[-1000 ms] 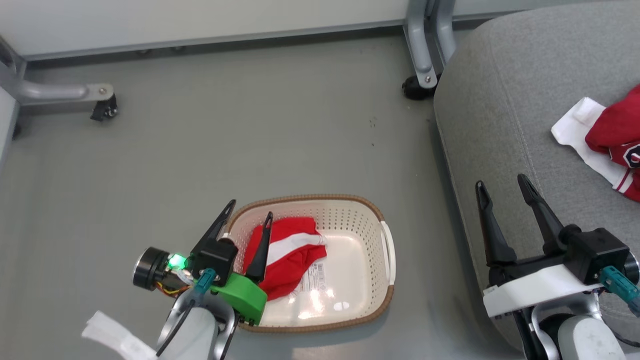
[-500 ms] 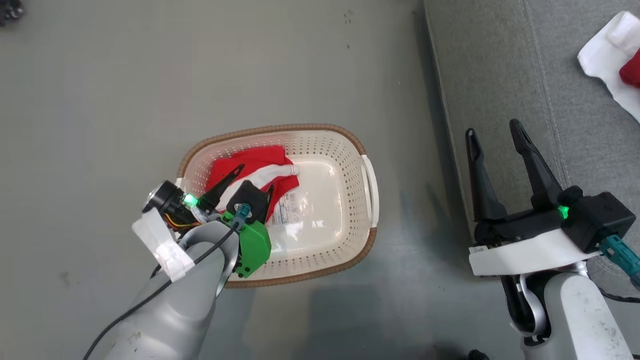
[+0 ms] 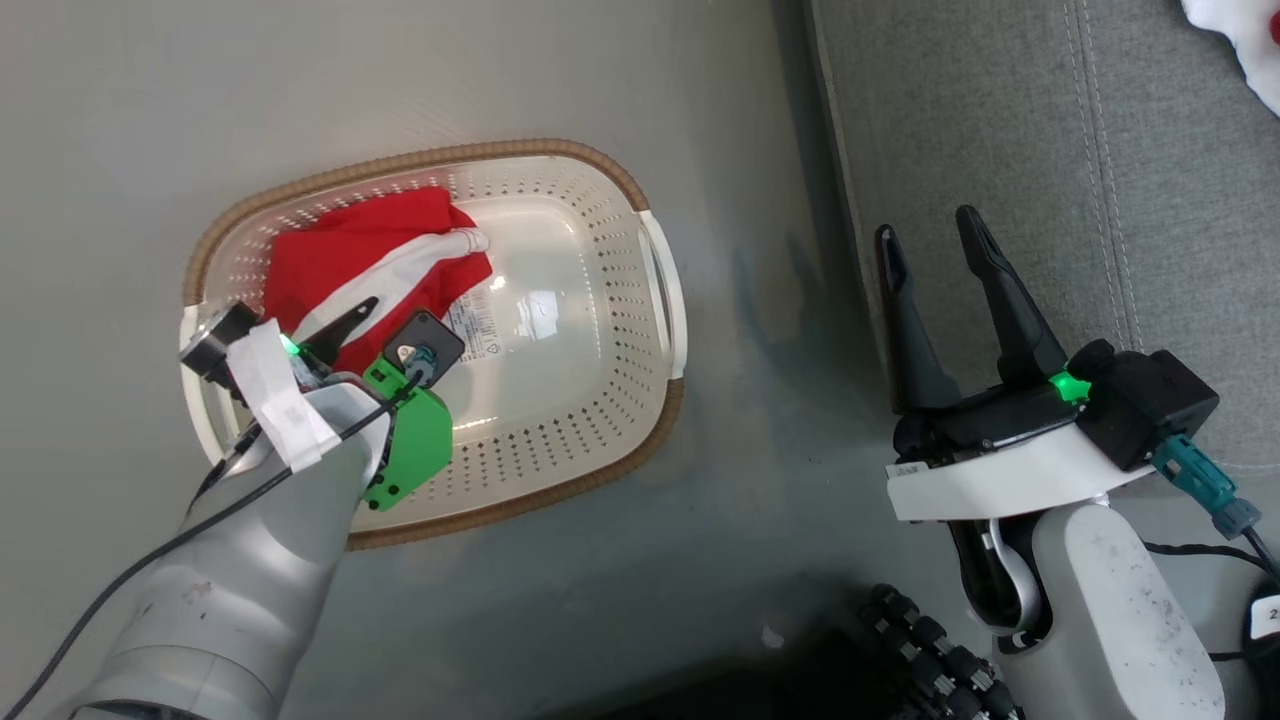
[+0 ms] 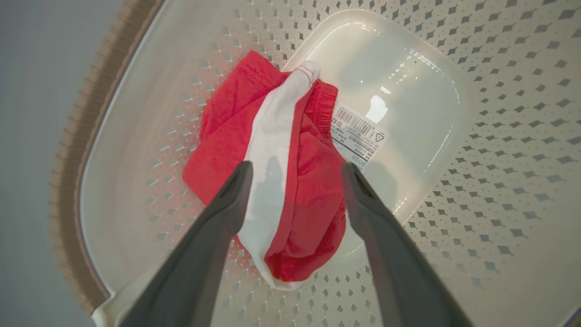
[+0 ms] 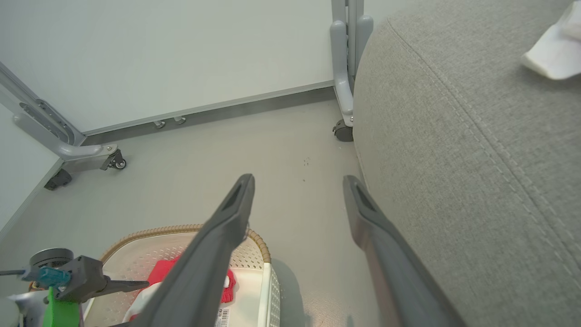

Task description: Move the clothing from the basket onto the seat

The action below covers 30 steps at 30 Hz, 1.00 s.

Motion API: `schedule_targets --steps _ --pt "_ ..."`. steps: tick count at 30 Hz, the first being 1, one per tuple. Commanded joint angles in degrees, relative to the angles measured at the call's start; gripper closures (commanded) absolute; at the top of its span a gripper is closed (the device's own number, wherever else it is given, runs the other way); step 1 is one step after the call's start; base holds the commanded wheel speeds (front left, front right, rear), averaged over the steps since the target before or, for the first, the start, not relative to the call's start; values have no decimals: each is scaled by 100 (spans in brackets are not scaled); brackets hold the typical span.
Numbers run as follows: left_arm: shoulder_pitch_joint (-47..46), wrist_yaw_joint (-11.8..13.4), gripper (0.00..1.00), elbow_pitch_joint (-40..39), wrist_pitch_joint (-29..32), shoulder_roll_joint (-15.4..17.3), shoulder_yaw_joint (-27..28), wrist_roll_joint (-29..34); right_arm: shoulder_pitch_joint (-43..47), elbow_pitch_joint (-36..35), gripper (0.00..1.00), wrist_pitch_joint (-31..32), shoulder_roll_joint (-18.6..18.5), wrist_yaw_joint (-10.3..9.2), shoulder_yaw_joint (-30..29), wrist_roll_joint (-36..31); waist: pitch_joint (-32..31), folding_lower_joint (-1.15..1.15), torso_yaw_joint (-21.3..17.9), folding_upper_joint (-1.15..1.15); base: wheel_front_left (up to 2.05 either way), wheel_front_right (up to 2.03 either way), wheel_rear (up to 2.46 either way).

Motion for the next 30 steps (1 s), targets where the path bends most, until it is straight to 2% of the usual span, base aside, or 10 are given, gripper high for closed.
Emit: schedule_targets --steps 1,18,30 --pt "-181 17 0 72 44 106 -10 67 -127 49 0 -53 7 0 45 77 460 -1 -421 0 0 0 0" --pt "-688 -3 0 458 770 592 -192 62 -415 116 0 -130 6 0 372 424 1022 -1 -787 0 0 0 0" --pt "-856 -97 0 522 1711 783 -340 -6 -515 40 0 -132 6 0 571 529 1333 -1 -922 0 0 0 0"
